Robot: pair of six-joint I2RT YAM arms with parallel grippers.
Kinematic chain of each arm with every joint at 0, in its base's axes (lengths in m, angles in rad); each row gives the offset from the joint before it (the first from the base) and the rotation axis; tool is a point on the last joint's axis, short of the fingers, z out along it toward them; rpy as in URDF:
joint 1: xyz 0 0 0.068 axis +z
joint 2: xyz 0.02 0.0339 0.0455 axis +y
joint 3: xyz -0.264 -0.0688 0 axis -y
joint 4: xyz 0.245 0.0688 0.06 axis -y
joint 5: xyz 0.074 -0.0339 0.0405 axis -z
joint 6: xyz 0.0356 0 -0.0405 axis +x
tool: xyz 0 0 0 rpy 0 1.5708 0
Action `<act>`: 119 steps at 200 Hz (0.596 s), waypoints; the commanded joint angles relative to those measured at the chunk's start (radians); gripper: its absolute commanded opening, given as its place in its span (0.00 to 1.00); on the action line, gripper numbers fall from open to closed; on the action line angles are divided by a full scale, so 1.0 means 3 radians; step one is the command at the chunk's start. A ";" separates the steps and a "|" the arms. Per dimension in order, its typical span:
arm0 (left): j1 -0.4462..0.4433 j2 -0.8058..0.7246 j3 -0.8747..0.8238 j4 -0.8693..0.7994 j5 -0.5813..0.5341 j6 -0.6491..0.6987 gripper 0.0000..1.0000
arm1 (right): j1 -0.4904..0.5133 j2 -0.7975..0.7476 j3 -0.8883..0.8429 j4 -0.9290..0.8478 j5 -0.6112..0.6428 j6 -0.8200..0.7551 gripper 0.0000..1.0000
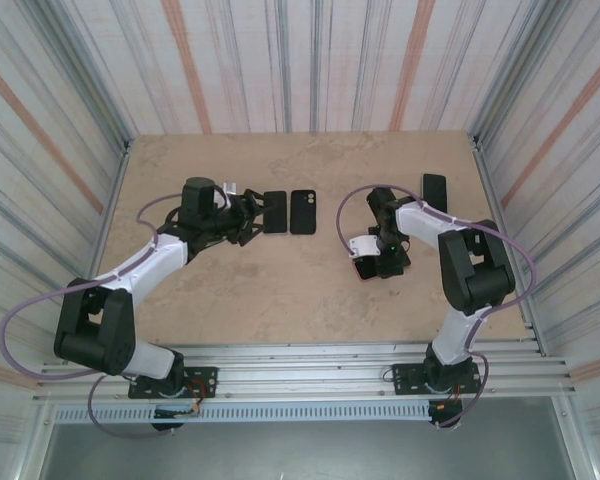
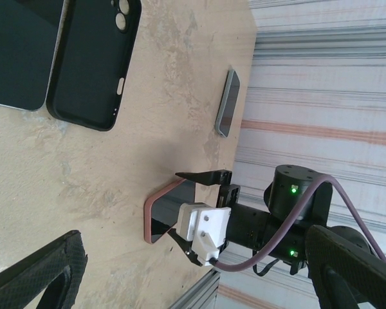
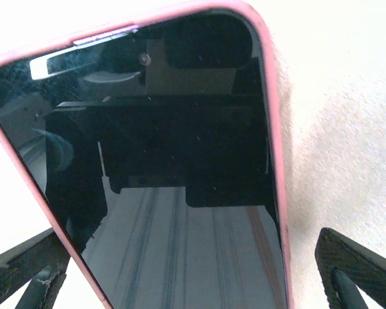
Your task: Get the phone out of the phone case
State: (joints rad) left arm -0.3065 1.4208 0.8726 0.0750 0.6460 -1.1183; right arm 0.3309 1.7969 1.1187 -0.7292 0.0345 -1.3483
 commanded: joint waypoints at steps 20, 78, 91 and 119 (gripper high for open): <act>0.0050 -0.0136 -0.0046 0.0011 0.0120 0.0128 0.92 | 0.0058 0.0091 0.0055 -0.0194 0.0059 0.0036 1.00; 0.0069 -0.0159 -0.0105 0.0026 0.0156 0.0129 0.91 | 0.0014 0.0071 -0.0130 -0.0148 0.0105 0.0061 0.98; 0.0071 -0.0154 -0.0117 0.0026 0.0170 0.0128 0.92 | 0.0012 0.0104 -0.0126 -0.0146 0.0115 0.0061 0.97; 0.0070 -0.0153 -0.0123 0.0031 0.0185 0.0130 0.92 | 0.0030 0.0192 -0.0078 -0.0169 0.0153 0.0101 0.93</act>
State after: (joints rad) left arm -0.2935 1.4147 0.8482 0.0753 0.6746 -1.1027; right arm 0.3401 1.8011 1.1156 -0.7563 0.0486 -1.3380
